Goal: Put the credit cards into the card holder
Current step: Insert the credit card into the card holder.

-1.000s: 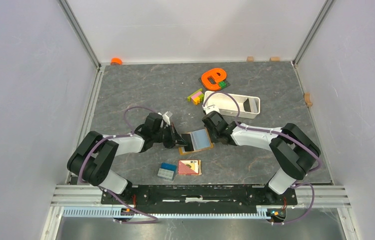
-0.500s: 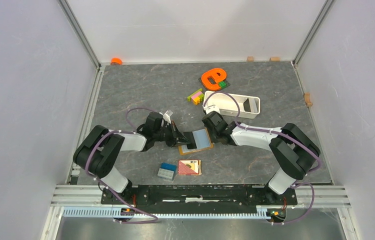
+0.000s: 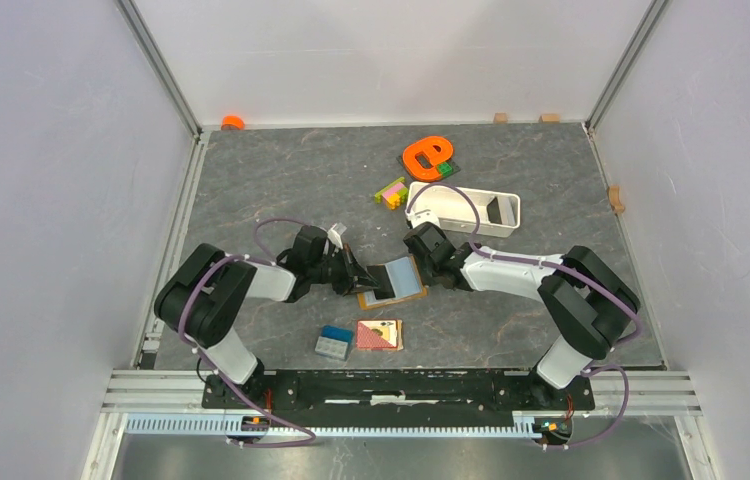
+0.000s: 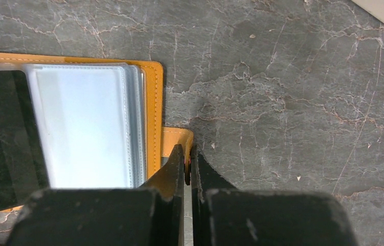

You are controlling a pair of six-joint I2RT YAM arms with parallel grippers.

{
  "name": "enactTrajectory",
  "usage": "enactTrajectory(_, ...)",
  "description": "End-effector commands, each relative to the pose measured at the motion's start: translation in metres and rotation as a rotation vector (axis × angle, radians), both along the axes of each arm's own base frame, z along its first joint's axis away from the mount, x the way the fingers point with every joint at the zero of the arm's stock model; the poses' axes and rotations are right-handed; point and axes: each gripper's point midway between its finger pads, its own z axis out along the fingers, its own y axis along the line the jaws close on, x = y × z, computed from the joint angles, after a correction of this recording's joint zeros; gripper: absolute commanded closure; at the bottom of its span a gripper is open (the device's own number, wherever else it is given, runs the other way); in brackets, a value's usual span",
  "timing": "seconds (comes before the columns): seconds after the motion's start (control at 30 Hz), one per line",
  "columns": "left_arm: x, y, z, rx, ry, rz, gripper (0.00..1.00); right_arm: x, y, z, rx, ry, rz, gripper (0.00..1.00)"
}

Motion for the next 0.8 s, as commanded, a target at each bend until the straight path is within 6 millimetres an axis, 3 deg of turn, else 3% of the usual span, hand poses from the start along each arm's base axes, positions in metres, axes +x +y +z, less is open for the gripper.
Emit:
enactTrajectory(0.0, 0.004, -0.003, 0.002, -0.029, -0.002, 0.006, 0.98, -0.004, -0.011, -0.012, -0.061, 0.031, -0.021, 1.00)
enactTrajectory(0.77, -0.001, -0.005, -0.013, -0.053, 0.055, 0.013, 0.98, -0.007, -0.012, -0.017, -0.076, 0.055, -0.021, 1.00)
